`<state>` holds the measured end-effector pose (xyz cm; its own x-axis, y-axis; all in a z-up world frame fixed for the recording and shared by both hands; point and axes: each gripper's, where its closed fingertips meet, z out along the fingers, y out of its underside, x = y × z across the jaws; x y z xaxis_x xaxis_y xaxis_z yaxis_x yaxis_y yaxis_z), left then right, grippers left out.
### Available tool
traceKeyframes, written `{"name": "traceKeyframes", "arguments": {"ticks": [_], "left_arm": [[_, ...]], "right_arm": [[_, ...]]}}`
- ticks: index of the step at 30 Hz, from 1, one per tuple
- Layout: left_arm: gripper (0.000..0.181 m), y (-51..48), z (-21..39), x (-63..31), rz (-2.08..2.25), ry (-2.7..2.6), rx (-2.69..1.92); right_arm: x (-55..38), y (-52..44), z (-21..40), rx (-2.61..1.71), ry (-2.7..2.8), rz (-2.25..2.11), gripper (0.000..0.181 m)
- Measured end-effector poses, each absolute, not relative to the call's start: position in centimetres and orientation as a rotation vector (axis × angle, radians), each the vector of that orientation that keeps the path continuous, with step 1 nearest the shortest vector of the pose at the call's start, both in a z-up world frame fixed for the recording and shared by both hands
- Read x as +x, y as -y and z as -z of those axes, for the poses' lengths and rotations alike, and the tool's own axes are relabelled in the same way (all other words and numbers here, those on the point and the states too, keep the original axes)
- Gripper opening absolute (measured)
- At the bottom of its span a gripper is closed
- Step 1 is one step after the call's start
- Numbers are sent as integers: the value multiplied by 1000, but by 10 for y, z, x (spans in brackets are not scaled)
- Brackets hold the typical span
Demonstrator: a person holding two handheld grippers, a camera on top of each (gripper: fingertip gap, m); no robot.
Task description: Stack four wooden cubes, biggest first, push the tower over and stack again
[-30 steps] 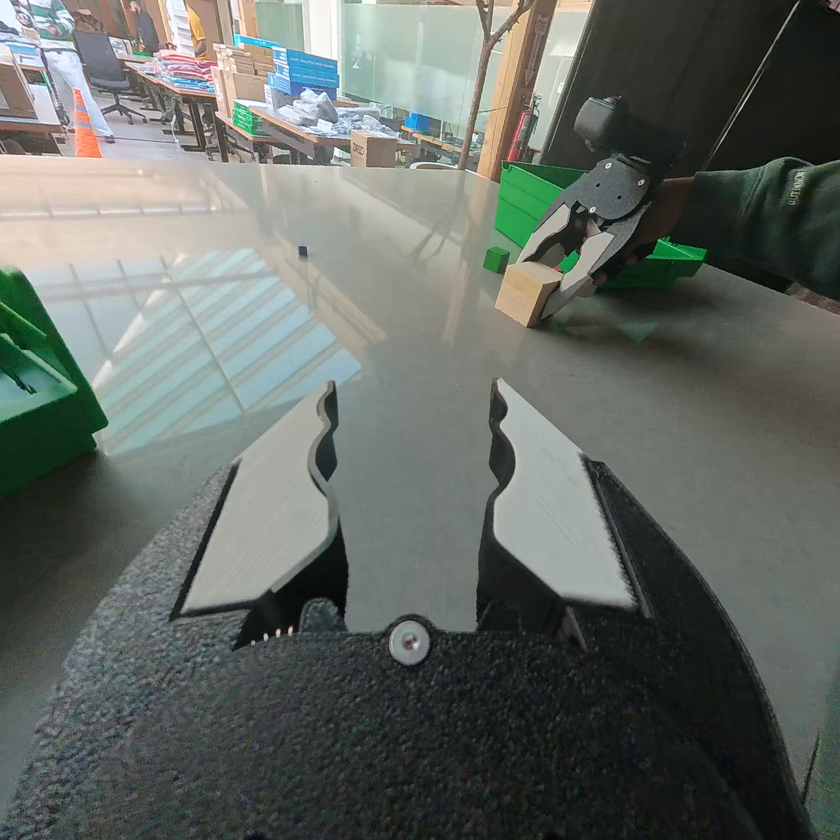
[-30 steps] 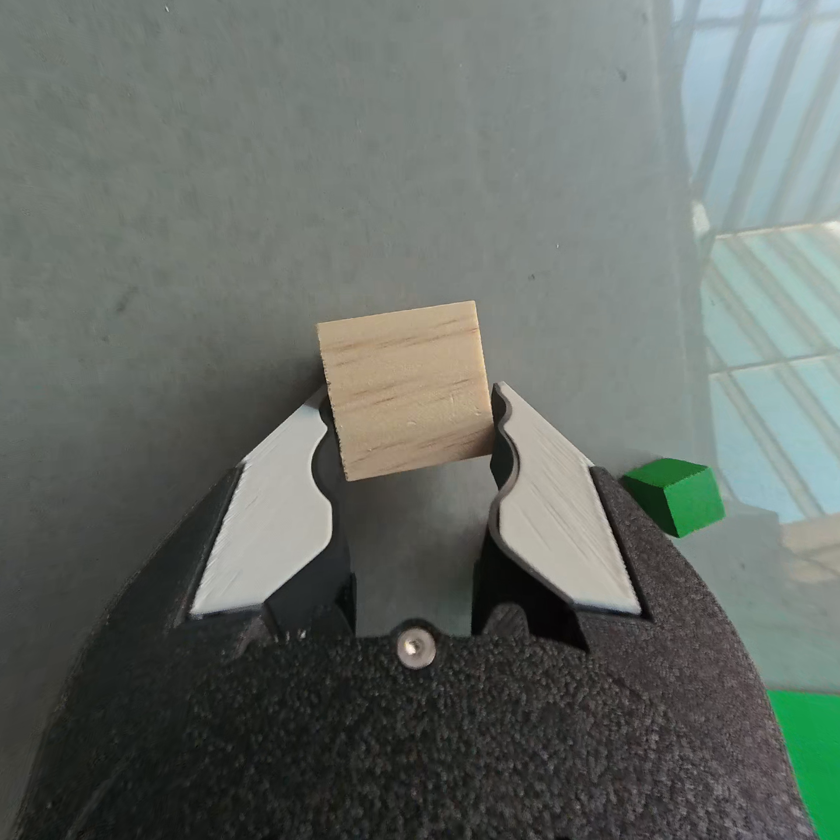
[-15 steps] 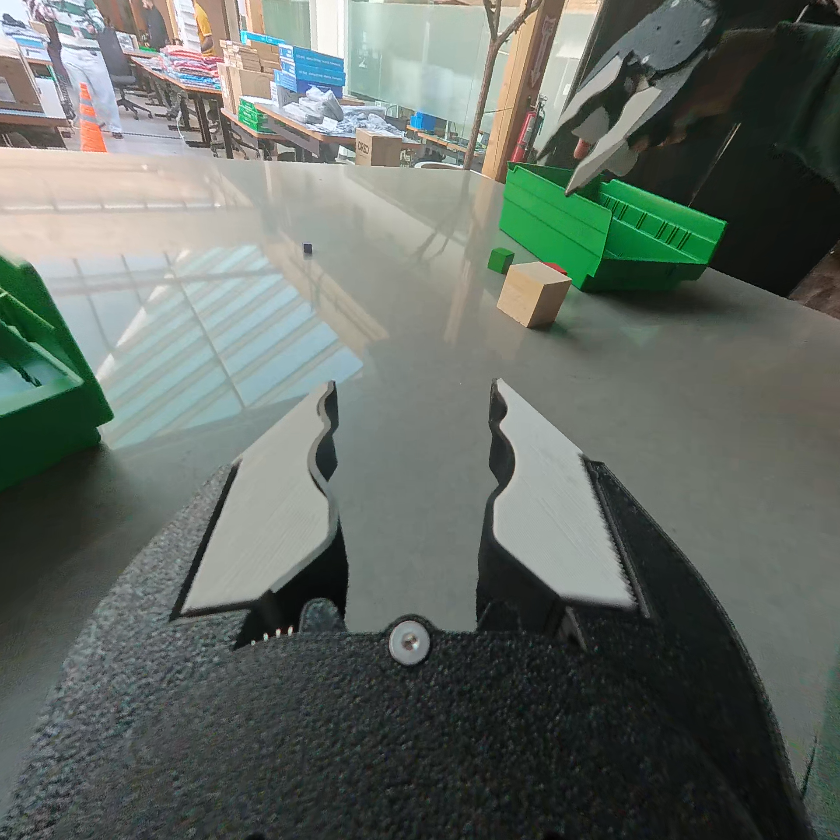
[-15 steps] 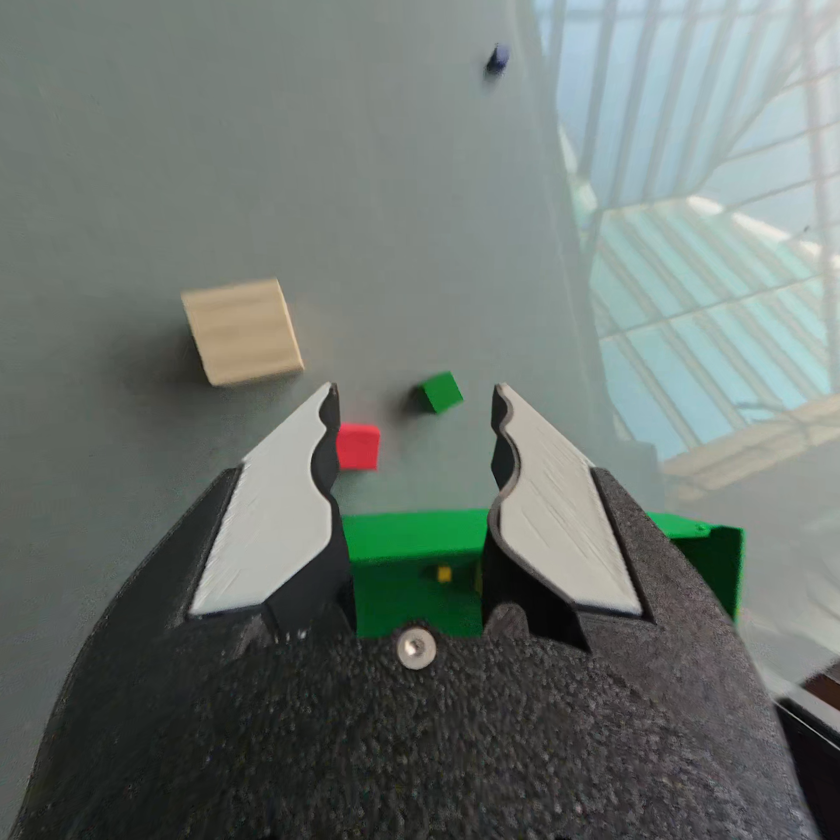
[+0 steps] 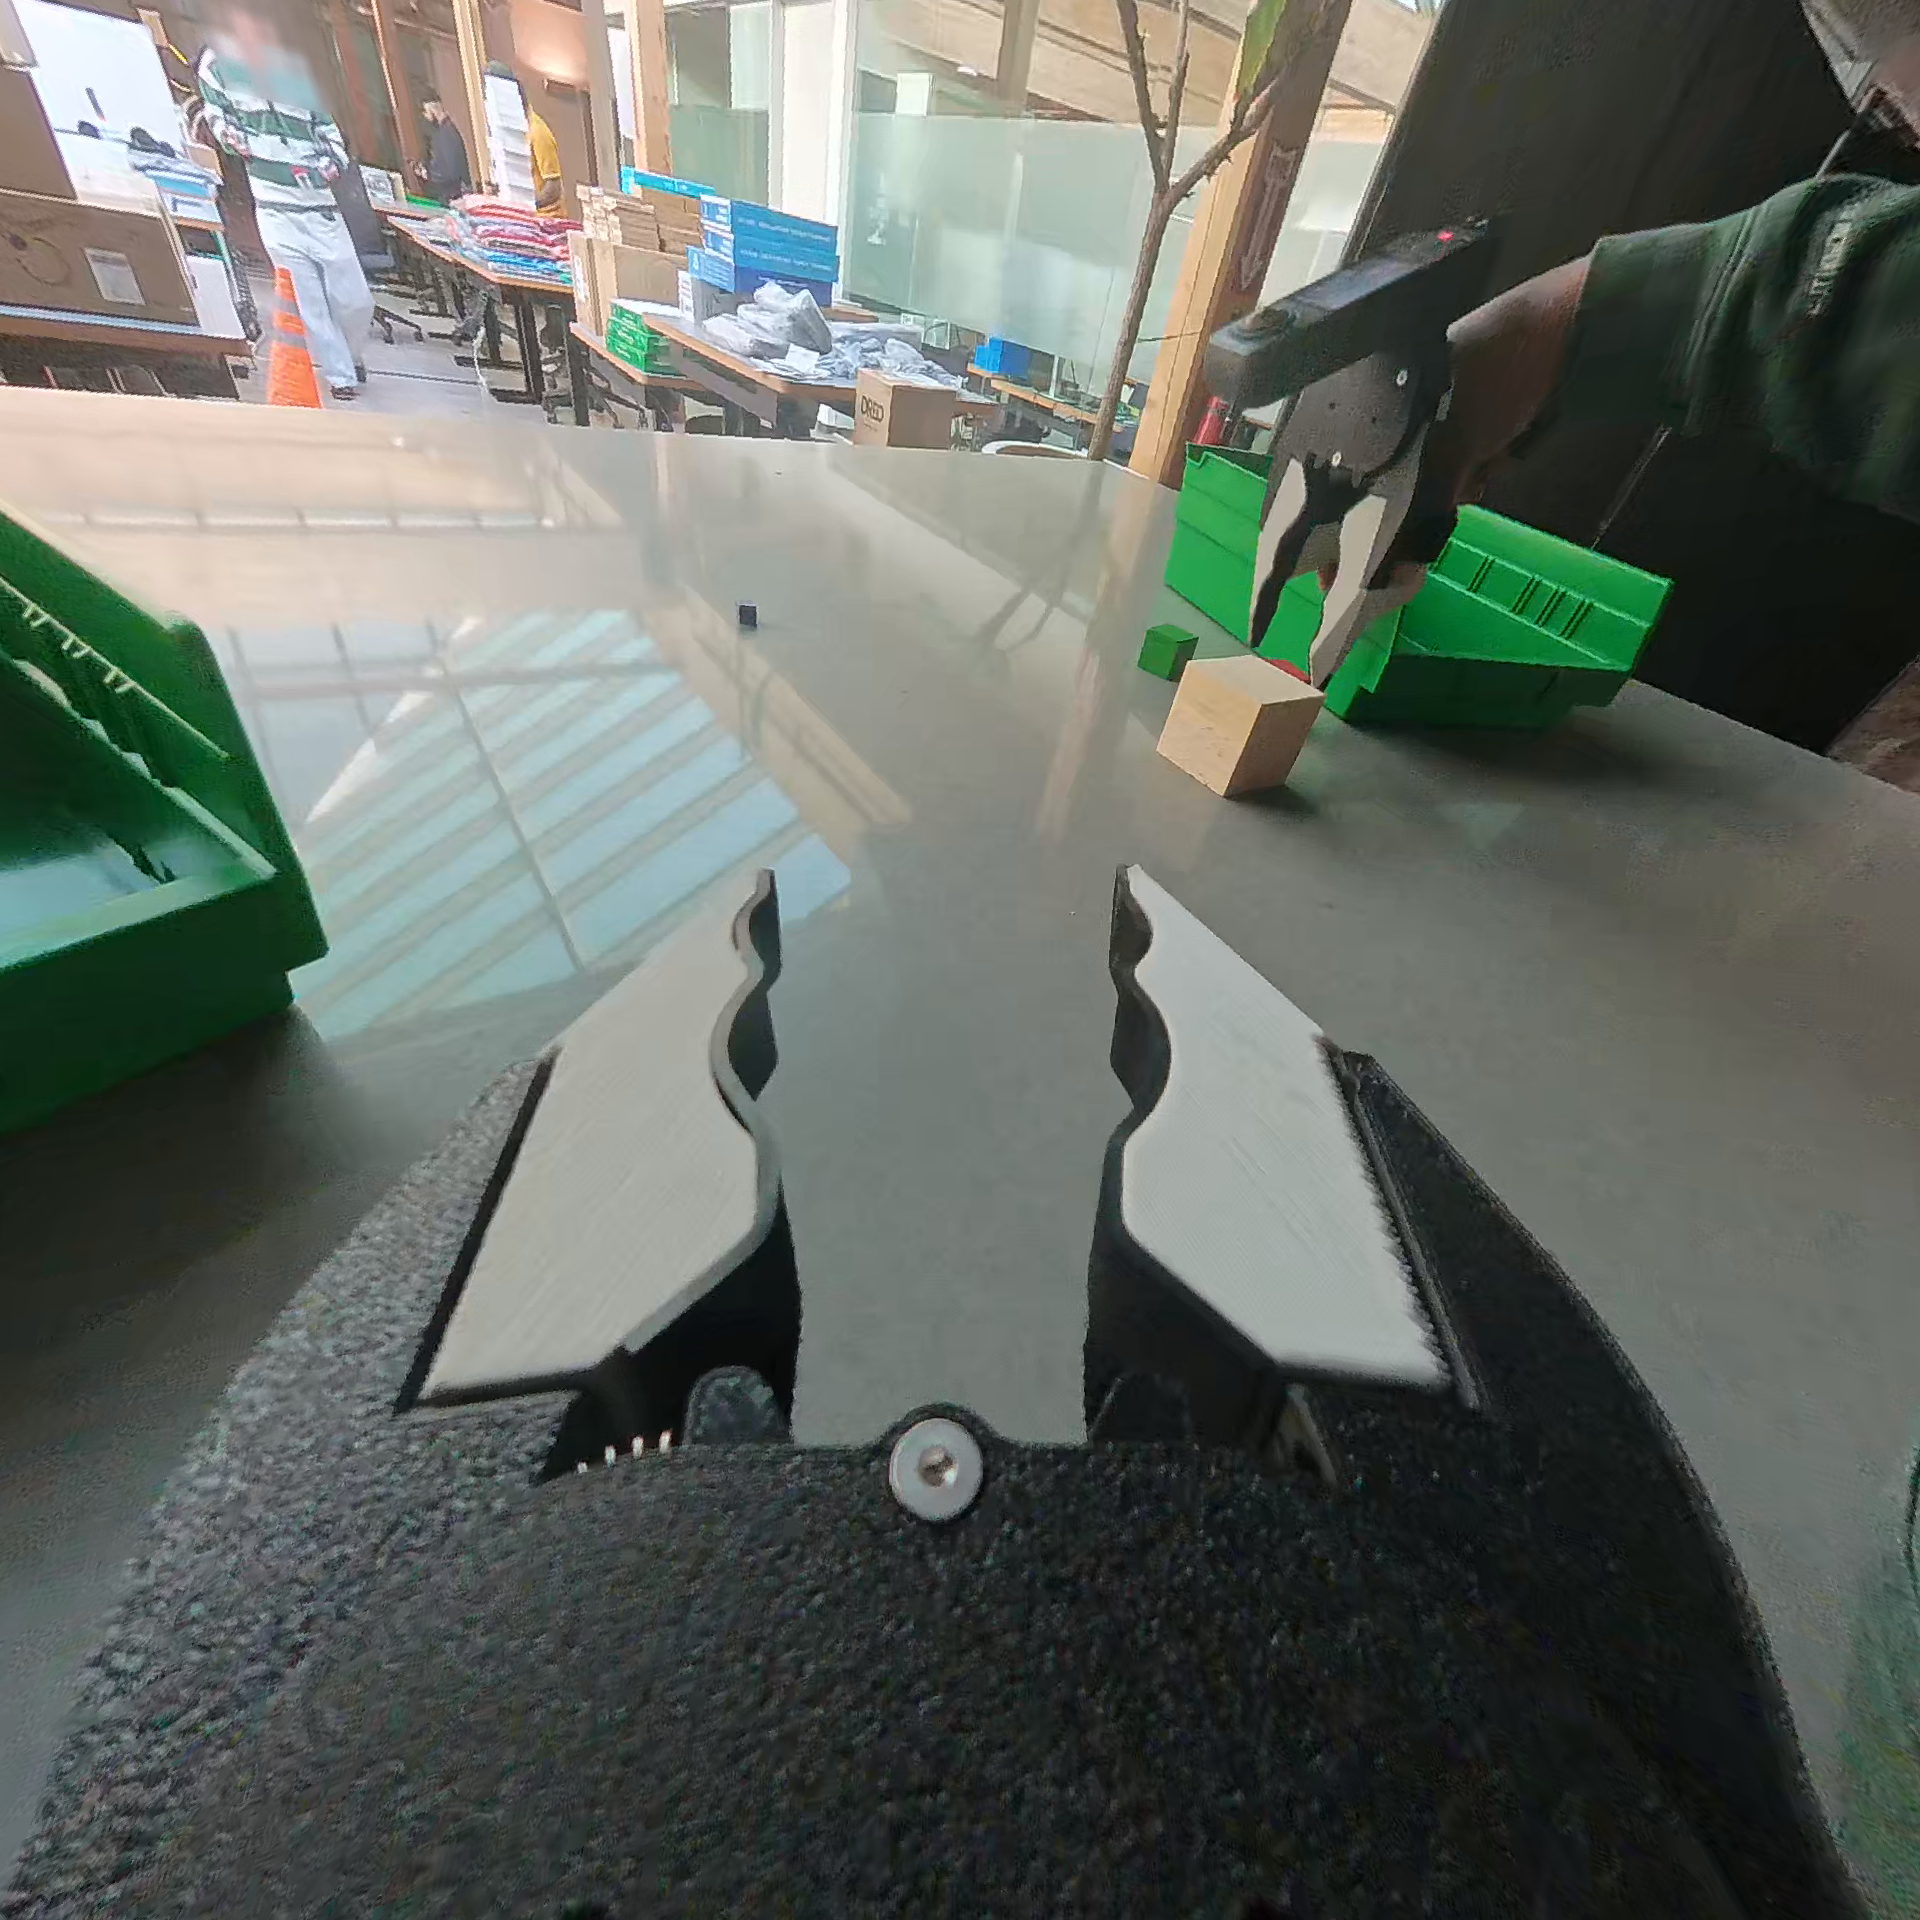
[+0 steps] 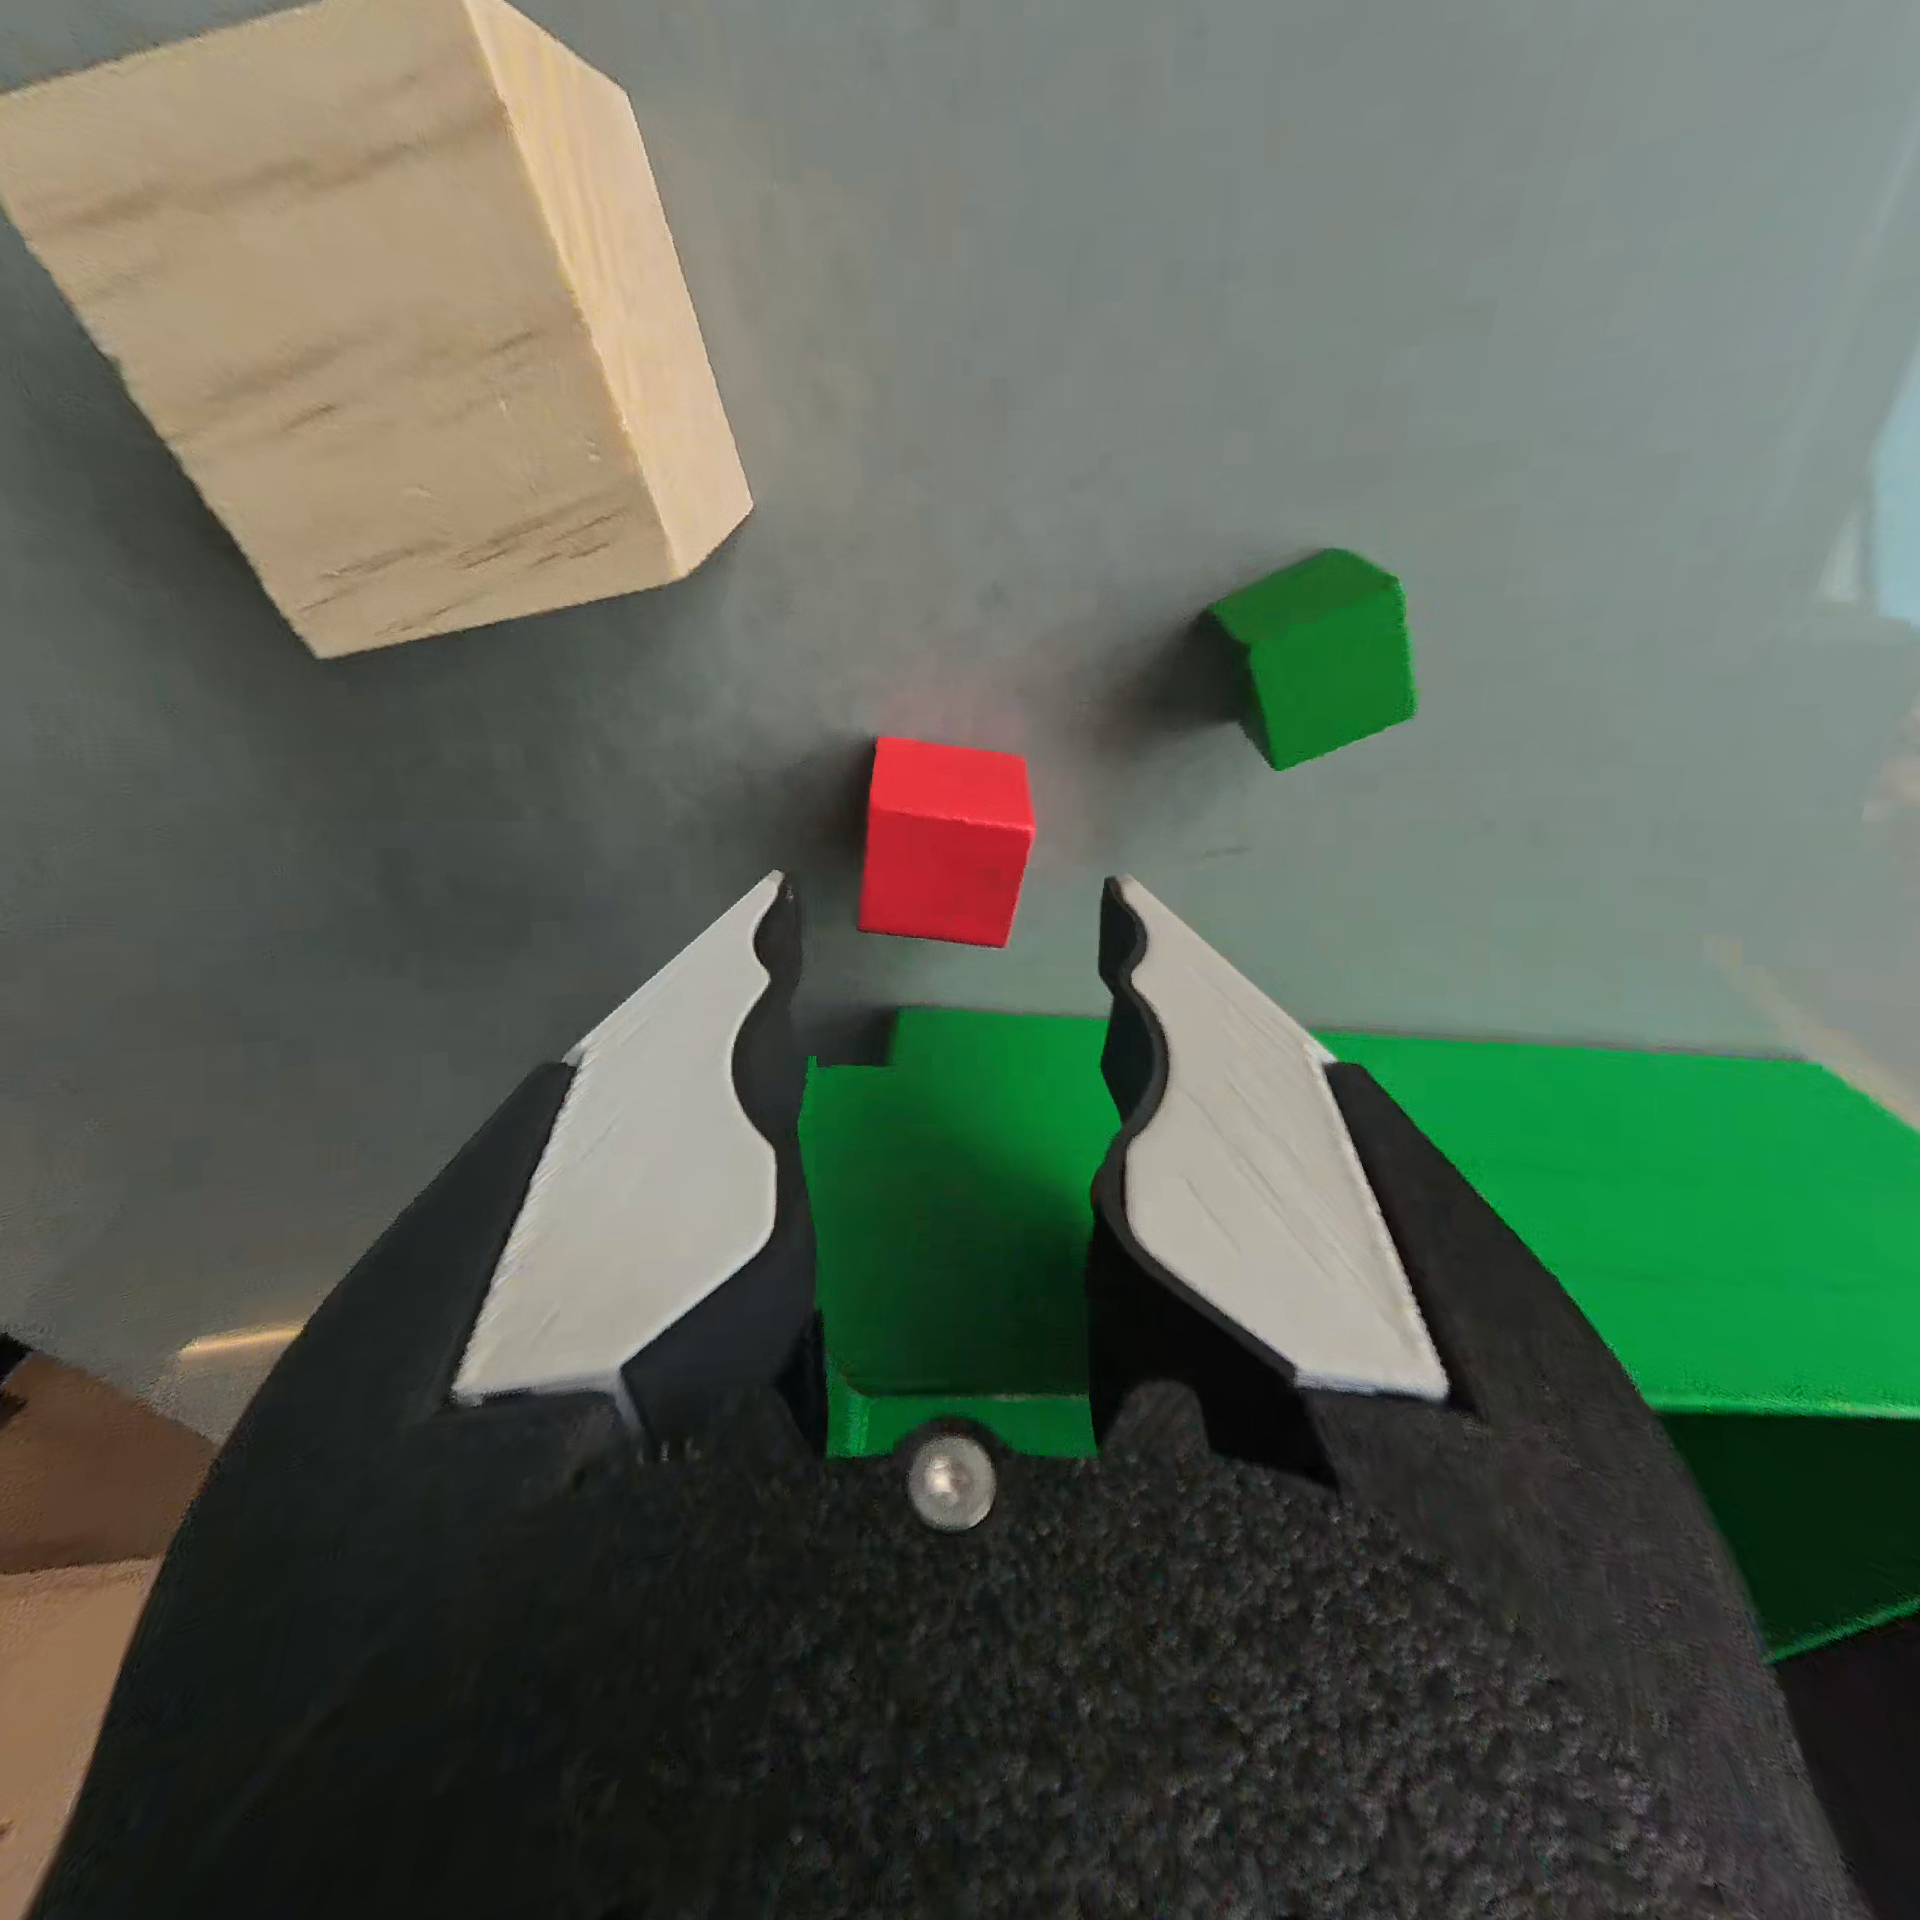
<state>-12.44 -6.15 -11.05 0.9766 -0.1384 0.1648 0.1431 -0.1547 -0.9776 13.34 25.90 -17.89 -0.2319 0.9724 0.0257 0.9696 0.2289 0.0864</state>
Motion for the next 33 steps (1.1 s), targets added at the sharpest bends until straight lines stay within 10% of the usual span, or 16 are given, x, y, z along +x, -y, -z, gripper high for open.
{"name": "traceKeyframes", "arguments": {"ticks": [8,33], "left_arm": [[63,62,110,-125,256,6,-1702],[65,70,131,-90,259,-196,-1850]], "right_arm": [[133,-255,193,2009,-2399,-145,32],[71,-183,137,1634,-2735,-80,32]]}}
